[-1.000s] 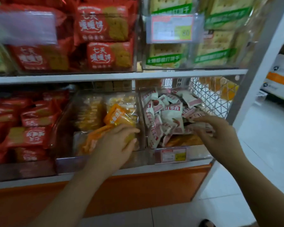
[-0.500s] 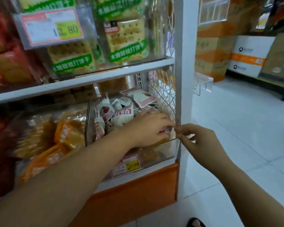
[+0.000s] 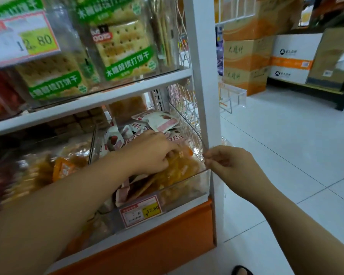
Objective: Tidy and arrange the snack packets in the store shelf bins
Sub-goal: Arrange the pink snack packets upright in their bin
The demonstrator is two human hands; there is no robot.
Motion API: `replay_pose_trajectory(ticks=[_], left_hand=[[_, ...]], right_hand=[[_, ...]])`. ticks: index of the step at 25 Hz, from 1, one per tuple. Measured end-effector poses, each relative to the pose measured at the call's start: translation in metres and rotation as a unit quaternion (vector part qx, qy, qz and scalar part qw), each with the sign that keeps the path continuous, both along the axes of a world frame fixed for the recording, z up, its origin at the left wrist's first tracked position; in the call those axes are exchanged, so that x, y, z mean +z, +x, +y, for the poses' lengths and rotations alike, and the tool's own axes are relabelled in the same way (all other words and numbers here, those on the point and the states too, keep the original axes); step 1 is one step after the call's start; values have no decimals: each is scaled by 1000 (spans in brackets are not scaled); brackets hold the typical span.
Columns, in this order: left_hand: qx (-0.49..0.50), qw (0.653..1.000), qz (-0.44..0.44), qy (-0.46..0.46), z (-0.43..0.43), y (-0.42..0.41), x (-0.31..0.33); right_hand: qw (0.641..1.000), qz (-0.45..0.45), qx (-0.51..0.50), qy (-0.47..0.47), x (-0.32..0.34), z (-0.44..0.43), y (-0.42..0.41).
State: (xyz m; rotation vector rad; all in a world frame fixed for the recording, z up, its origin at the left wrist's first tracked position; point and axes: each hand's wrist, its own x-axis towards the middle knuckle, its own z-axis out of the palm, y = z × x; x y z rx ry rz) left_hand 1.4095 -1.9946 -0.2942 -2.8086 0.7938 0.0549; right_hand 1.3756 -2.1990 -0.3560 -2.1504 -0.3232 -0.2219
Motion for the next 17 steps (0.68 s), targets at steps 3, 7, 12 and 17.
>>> replay_pose_trajectory(ticks=[3, 7, 12, 17], left_hand=[[-1, 999, 1, 43, -12, -1, -4], [-62, 988, 52, 133, -31, 4, -5], [-68, 969, 112, 210, -48, 21, 2], [-104, 937, 122, 309, -54, 34, 4]], right_hand=[[1000, 12, 1, 8, 1, 0, 2], [999, 31, 24, 7, 3, -5, 4], [997, 51, 51, 6, 2, -8, 5], [997, 54, 60, 6, -1, -10, 8]])
